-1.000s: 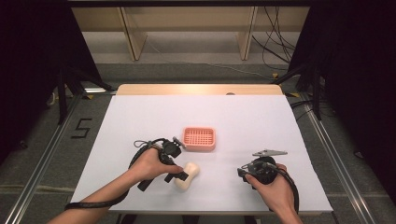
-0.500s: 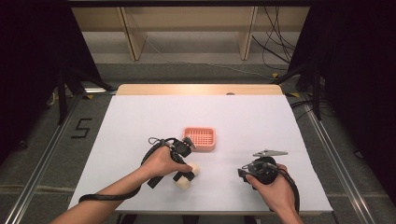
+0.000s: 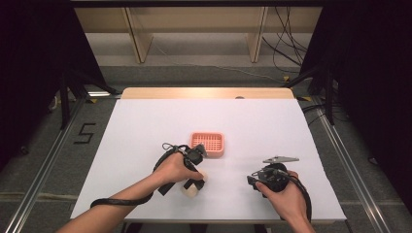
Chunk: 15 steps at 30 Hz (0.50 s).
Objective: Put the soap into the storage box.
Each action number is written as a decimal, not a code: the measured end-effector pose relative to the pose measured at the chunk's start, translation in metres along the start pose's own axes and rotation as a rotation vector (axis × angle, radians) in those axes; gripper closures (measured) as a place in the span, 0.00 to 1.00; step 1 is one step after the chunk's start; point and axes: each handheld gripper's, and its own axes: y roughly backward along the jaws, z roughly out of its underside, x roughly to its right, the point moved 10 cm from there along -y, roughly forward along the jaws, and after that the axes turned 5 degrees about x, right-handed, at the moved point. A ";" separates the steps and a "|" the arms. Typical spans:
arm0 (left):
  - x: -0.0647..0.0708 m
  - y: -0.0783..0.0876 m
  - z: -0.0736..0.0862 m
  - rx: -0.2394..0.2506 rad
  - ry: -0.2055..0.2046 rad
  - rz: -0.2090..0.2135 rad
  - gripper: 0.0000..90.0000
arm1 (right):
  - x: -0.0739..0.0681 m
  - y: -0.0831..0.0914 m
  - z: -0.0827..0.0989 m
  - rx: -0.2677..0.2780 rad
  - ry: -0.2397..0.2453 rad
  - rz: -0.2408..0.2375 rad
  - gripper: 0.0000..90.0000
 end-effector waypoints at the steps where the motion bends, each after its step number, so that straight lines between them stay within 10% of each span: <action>1: 0.000 -0.001 0.000 -0.007 -0.008 0.002 0.39 | 0.000 0.000 0.000 0.000 0.004 0.001 0.58; 15: -0.001 -0.003 0.002 -0.051 -0.062 -0.020 0.54 | 0.002 -0.001 0.002 -0.007 0.010 0.006 0.58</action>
